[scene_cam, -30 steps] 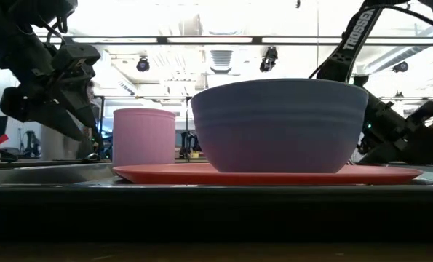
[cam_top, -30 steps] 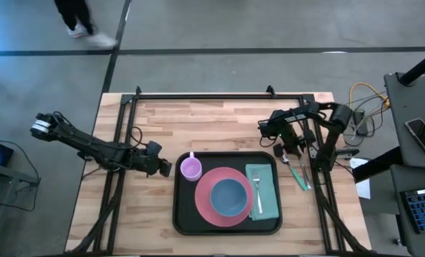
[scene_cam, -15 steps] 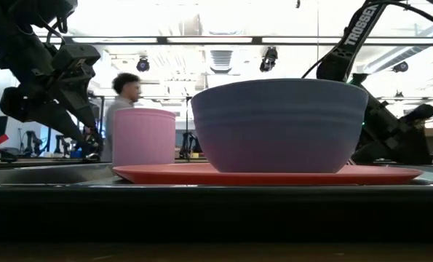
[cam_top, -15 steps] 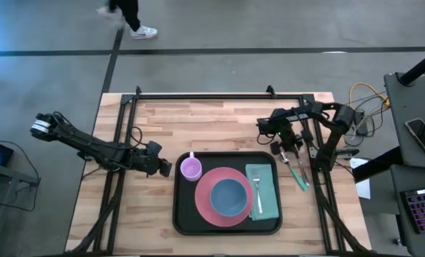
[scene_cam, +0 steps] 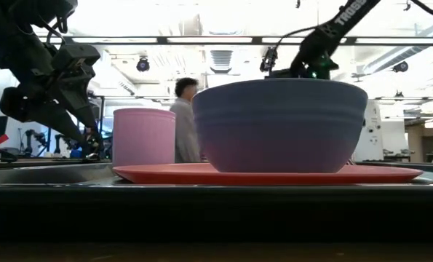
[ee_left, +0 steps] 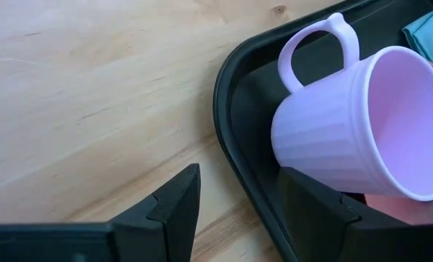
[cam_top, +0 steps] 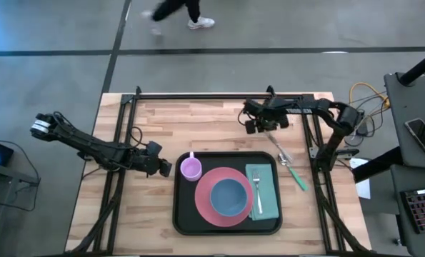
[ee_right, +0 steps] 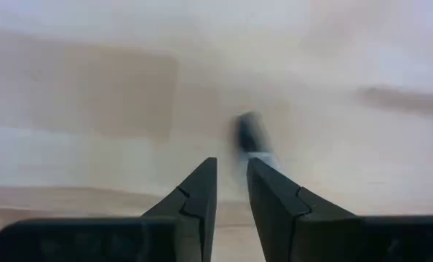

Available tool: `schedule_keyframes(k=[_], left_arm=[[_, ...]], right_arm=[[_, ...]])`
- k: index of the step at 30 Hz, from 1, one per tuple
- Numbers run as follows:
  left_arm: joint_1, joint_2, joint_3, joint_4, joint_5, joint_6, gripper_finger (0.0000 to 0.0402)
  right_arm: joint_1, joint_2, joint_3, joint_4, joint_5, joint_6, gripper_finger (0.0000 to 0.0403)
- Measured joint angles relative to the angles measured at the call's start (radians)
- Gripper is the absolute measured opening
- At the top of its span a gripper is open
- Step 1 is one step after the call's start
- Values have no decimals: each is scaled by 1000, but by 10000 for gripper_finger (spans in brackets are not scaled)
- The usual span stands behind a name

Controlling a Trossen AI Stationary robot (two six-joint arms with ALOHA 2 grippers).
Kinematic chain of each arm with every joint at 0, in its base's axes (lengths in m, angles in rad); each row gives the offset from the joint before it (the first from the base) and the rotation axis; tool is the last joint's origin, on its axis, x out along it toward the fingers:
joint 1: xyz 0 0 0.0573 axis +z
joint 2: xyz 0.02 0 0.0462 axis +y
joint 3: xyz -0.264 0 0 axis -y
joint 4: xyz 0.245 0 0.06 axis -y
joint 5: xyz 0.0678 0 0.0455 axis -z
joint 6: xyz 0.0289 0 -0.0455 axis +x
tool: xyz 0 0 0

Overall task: Set up tray
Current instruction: Put the silver table knife to the right of the silver fork on the green napkin

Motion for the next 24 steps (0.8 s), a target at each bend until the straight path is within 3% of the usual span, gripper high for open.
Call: schedule_keyframes(k=[9,11,16,24], left_arm=[[0,0,0,3,30,-24,166],[0,0,0,3,30,-25,166],[0,0,0,3,28,-25,166],[0,0,0,1,18,-25,166]], right_arm=[[-1,3,208,-167,137,-200,68],[-5,3,219,-208,117,-273,68],[-12,2,195,-246,-56,-330,68],[18,2,98,-259,-93,-341,113]])
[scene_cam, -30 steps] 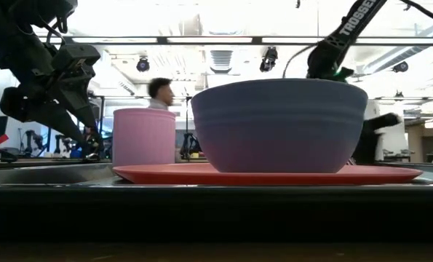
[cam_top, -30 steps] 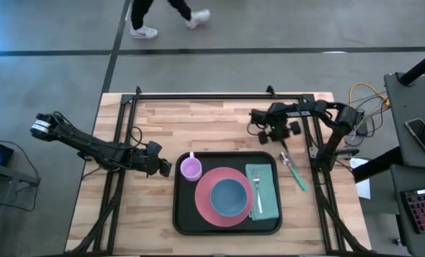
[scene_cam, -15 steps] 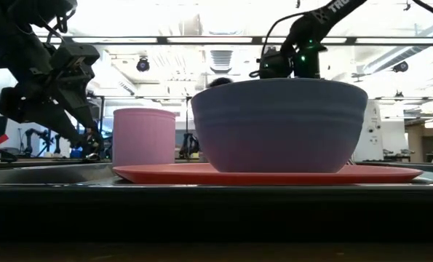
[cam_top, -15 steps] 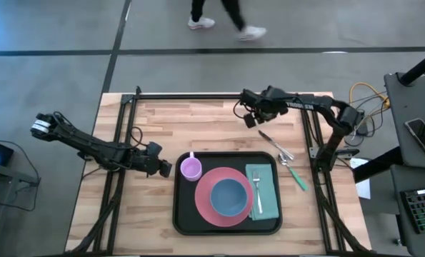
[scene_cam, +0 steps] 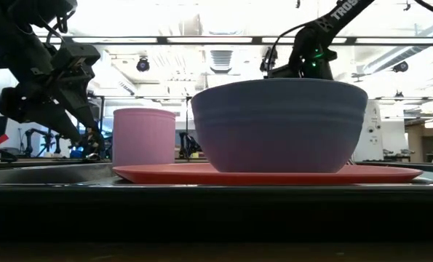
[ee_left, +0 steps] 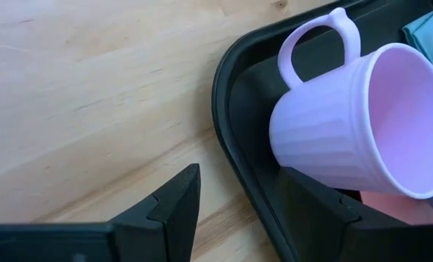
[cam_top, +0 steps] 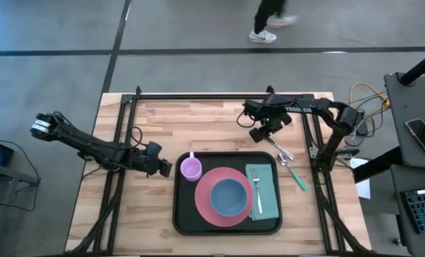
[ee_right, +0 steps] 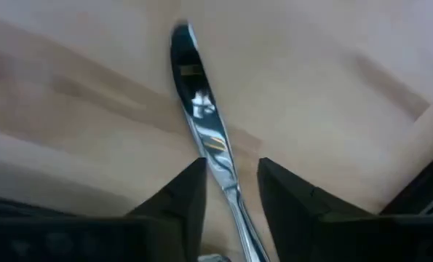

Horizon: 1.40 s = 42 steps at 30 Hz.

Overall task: Set up tray
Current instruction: Put the silver table knife to the right of the silver fork on the green napkin

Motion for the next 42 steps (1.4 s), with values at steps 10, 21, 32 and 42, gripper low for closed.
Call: schedule_keyframes(k=[10,21,32,42], left_arm=[[0,0,0,-1,0,0,166],[0,0,0,-1,1,0,166],[0,0,0,5,1,-1,166],[0,0,0,7,2,-1,166]], right_arm=[[42,-2,-154,6,-6,4,228],[40,-10,-251,119,-21,-105,226],[39,-9,-281,180,-90,-201,109],[36,-10,-263,170,-102,-208,37]])
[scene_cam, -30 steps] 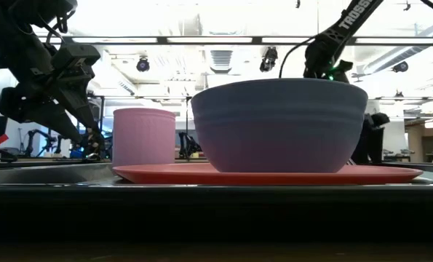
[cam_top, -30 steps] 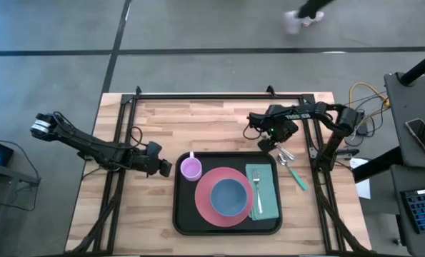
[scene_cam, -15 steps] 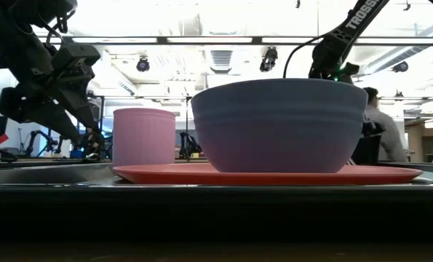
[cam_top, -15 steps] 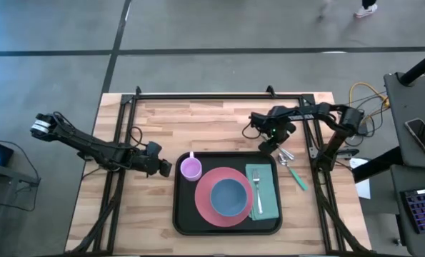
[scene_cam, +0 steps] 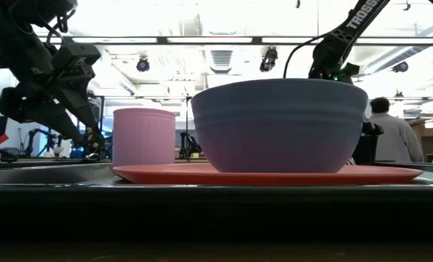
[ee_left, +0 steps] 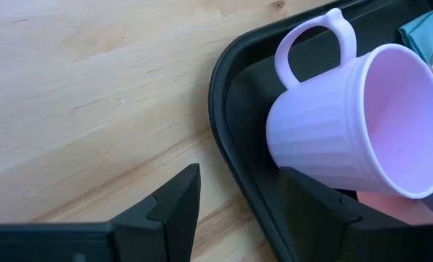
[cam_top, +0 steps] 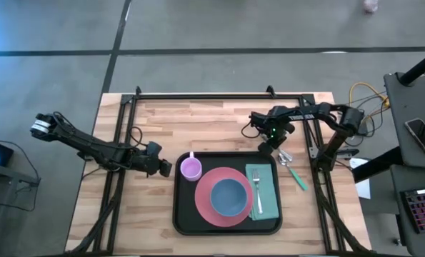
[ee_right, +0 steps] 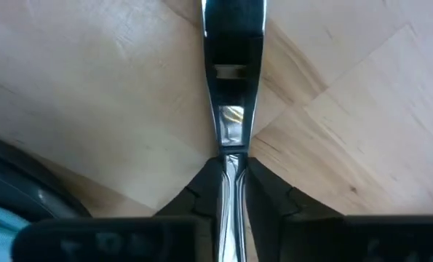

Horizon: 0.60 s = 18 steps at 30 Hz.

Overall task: Set up tray
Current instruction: Put the silver table knife to the right of the silver fork on the green napkin, then put the silver table knife next to the silver fork on the green napkin

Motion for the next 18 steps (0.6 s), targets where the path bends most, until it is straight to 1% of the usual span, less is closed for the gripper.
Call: schedule_keyframes(k=[4,7,9,12,18], left_arm=[[0,0,0,0,0,0,166],[0,0,0,0,0,4,166],[0,0,0,0,0,5,166],[0,0,0,0,0,5,166],[0,0,0,-1,0,5,166]], right_arm=[[0,1,44,-38,14,1,26],[0,-7,98,-1,38,7,24],[0,-26,125,-40,37,21,20],[1,-42,181,-40,35,60,13],[0,-69,278,-142,36,84,6]])
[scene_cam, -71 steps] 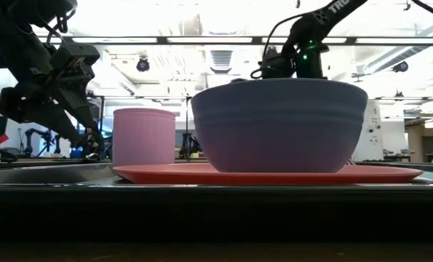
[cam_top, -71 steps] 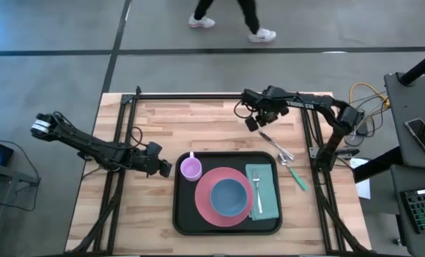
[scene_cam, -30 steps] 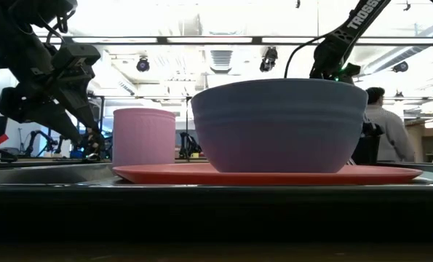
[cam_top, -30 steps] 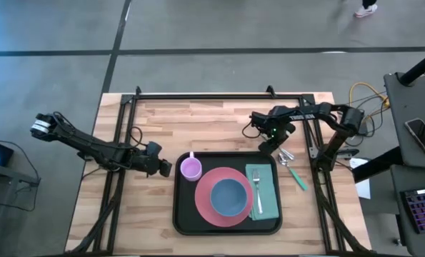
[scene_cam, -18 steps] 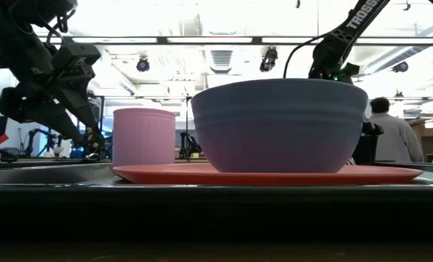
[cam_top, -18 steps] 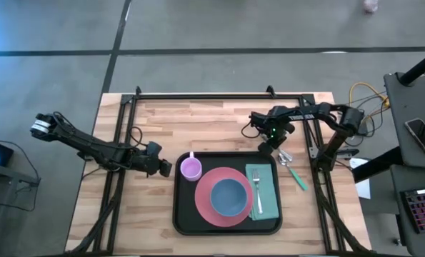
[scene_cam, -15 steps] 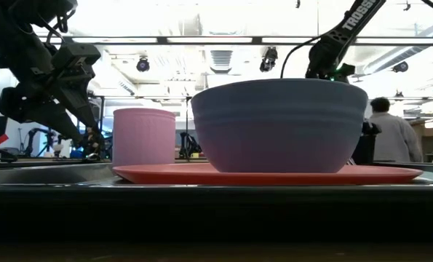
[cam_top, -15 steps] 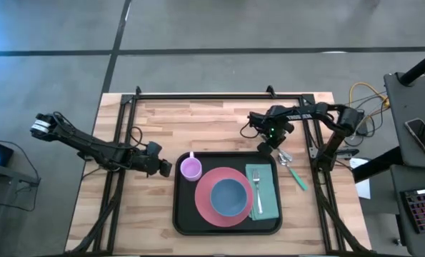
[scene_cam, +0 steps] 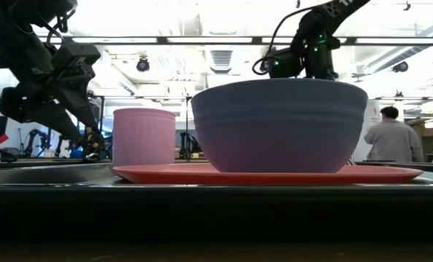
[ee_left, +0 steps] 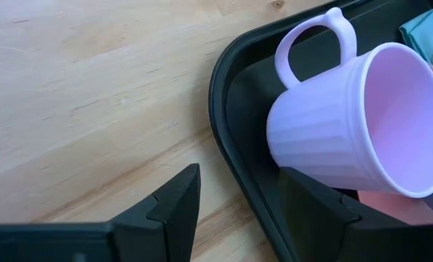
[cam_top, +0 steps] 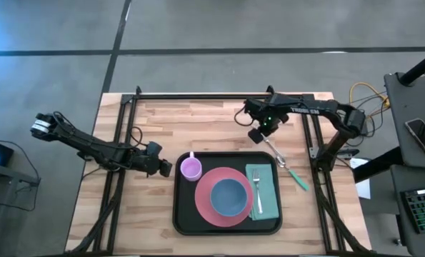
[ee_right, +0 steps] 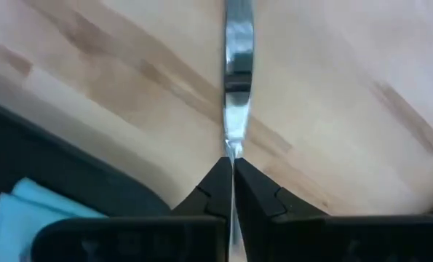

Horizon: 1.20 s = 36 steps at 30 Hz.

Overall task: Set up tray
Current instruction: Put the silver table knife next to the silver fork on the green napkin

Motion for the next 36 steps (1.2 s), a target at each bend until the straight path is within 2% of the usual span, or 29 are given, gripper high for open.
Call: schedule_keyframes(k=[7,17,22,30,33,36], left_arm=[[0,0,0,0,-4,8,166],[0,0,0,0,-4,8,166],[0,0,0,0,-4,8,166],[0,0,0,-1,-4,7,166],[0,0,0,0,-3,3,166],[0,0,0,0,-3,-1,166]], right_arm=[[-9,3,-41,-27,1,1,21],[-6,3,-193,60,-33,52,165],[-6,2,-209,164,-33,50,203],[-6,70,-231,217,-30,41,192],[-6,93,-229,220,-35,32,169],[-6,100,-228,228,-42,10,130]])
